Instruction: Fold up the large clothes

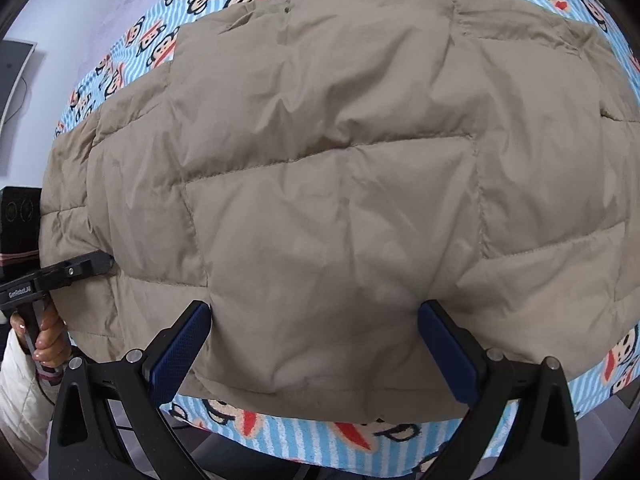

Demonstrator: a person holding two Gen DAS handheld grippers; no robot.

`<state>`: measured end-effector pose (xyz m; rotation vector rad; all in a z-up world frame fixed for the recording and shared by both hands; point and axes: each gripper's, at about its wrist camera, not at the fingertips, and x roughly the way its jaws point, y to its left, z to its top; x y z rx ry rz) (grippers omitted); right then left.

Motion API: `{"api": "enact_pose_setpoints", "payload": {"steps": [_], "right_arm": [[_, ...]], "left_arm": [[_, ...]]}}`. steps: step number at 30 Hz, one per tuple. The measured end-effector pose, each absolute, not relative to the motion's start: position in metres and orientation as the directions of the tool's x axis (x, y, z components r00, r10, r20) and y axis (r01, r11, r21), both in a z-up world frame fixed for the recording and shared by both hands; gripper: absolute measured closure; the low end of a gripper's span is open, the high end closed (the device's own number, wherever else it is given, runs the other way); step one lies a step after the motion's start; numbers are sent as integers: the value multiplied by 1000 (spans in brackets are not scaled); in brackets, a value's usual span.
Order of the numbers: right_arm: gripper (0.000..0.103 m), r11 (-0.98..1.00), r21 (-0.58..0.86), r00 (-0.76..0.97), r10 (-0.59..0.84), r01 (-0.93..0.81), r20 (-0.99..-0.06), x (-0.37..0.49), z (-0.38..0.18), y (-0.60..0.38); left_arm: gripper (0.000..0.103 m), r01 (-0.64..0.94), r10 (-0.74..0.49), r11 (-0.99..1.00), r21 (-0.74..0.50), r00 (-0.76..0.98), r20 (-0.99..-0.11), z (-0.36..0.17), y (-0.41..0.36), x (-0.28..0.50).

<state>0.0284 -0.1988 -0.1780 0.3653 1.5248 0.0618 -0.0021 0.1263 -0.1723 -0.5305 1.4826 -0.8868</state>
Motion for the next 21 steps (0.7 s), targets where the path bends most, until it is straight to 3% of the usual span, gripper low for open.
{"api": "enact_pose_setpoints", "payload": {"steps": [4,6,7,8,14,21], "right_arm": [[4,913,317,162,283,255,-945,29,-165,-223],[33,892,337,198,288,301,-937,31,-165,-235],[69,882,346,199,294,320,-935,33,-167,-240],[92,869,365,203,311,335,-928,37,-172,-244],[94,789,544,196,507,288,-839,60,-213,-253],[100,667,672,125,674,320,-728,72,-249,-283]], "left_arm": [[71,190,-779,589,-786,-127,-614,-145,110,-6],[71,186,-783,585,-790,-123,-609,-130,100,-8],[71,187,-784,584,-790,-121,-609,-121,94,-10],[71,191,-785,583,-790,-119,-608,-112,87,-11],[71,263,-741,621,-739,-110,-662,-56,6,-22],[67,424,-613,671,-608,-144,-777,-40,-126,-24]]}}
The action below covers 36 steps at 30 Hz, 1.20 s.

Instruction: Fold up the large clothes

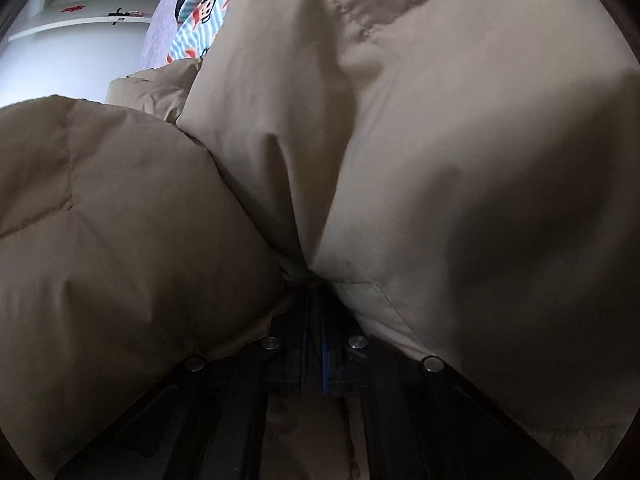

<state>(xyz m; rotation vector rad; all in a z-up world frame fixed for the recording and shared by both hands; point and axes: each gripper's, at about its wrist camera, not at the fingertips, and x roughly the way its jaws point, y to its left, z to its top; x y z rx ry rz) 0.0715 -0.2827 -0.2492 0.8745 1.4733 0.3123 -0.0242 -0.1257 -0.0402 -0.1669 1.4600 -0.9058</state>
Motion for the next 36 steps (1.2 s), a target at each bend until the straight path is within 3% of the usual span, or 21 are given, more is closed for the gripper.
{"api": "enact_pose_setpoints", "payload": {"steps": [3,6,13,15,16,17,18,19,23,26,28,30,31,34,36], "right_arm": [[100,644,686,156,681,338,-716,59,-234,-313],[97,634,672,227,641,384,-734,32,-211,-360],[96,670,553,298,468,495,-832,-63,-165,-447],[88,684,526,307,426,506,-851,-91,-150,-455],[68,685,531,325,420,498,-847,-103,-141,-456],[31,683,548,351,422,484,-836,-112,-132,-455],[16,676,580,394,431,455,-812,-122,-120,-452],[11,672,607,425,444,424,-788,-124,-109,-445],[11,695,650,431,507,308,-746,-115,-93,-410],[11,773,579,370,473,261,-799,-91,-104,-388],[15,827,490,343,392,274,-853,-76,-114,-374],[48,851,434,361,321,295,-876,-71,-117,-377],[71,851,427,367,308,306,-878,-71,-118,-380],[79,848,401,385,261,347,-885,-89,-123,-389],[80,836,399,385,251,376,-888,-98,-125,-396]], "left_arm": [[63,481,-587,655,-583,-163,-793,-40,-178,-24],[37,469,-612,616,-633,-221,-759,-55,-207,-13],[35,451,-549,641,-621,-295,-782,-122,-285,10],[35,444,-547,646,-621,-299,-782,-129,-297,14],[35,446,-543,648,-617,-297,-785,-133,-292,13],[35,450,-538,652,-610,-292,-791,-135,-294,12],[35,457,-529,657,-599,-287,-799,-142,-295,6],[35,464,-519,663,-588,-282,-807,-141,-300,6],[35,499,-495,672,-548,-248,-833,-130,-334,22],[35,551,-545,647,-527,-149,-825,-94,-318,21],[35,596,-551,677,-431,22,-834,-61,-292,20],[35,608,-485,750,-260,239,-841,-40,-263,17],[35,587,-430,790,-178,323,-843,-39,-250,18],[35,483,-274,873,-63,380,-883,-70,-211,39],[35,404,-216,912,-68,331,-919,-103,-192,55]]}}
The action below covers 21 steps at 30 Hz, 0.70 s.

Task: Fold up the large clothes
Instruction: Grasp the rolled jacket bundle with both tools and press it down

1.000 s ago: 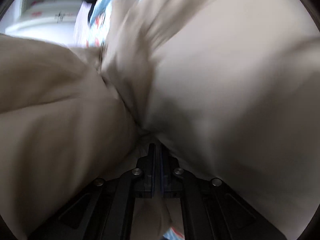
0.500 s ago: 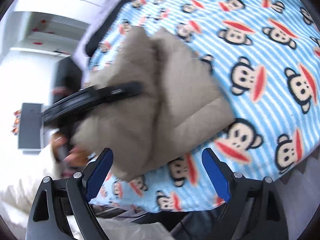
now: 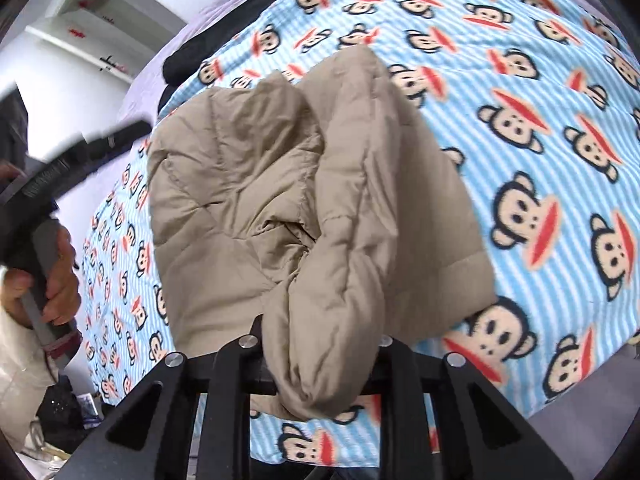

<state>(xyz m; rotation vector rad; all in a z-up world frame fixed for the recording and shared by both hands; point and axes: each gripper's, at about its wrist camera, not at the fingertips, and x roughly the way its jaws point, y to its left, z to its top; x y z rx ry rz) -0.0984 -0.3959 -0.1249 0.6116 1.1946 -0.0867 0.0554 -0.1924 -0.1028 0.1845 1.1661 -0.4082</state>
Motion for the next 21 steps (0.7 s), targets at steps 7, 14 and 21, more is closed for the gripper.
{"api": "enact_pose_setpoints", "payload": {"steps": [7,14,21], "right_arm": [[80,771,382,343,225,510,-912,-124,-158,-450],[80,654,443,338,290,613,-895,-142,-180,-508],[22,646,633,546,374,427,-750,-111,-109,-542]], "left_arm": [[35,406,-232,910,-84,329,-915,-137,-268,69],[35,441,-187,897,-11,356,-916,-151,-316,65],[35,434,-183,901,-15,349,-919,-155,-318,67]]}}
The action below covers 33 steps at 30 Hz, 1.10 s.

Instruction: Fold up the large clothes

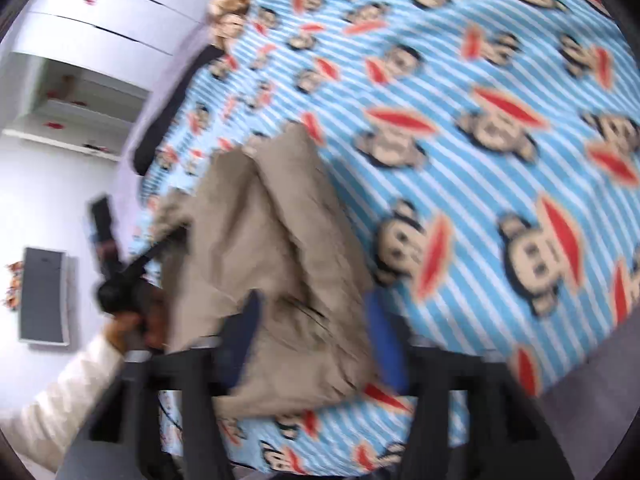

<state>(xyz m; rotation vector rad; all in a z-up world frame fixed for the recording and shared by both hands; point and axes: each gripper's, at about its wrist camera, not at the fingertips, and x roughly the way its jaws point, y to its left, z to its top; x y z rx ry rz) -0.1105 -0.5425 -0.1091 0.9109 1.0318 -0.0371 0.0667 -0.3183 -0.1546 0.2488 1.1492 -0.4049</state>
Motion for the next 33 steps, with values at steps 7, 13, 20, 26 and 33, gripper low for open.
{"api": "enact_pose_setpoints", "payload": {"steps": [7,13,20,26,33], "right_arm": [[80,661,619,429,455,425,-780,-1,-156,-523],[87,739,534,326,428,410,-843,10,-193,-510],[87,734,554,316,457,393,-831,-7,-190,-515],[86,806,490,319,392,333,-863,-45,-143,-498],[82,888,375,260,308,266,-915,-98,-117,-455]], "left_arm": [[35,415,-132,909,28,350,-927,-142,-311,64],[35,378,-156,926,-24,324,-933,-102,-263,31],[31,296,-185,946,-130,167,-968,-125,-215,-45],[27,252,-178,959,-132,168,-970,-132,-202,-58],[27,268,-188,953,-140,160,-969,-118,-190,-63]]}}
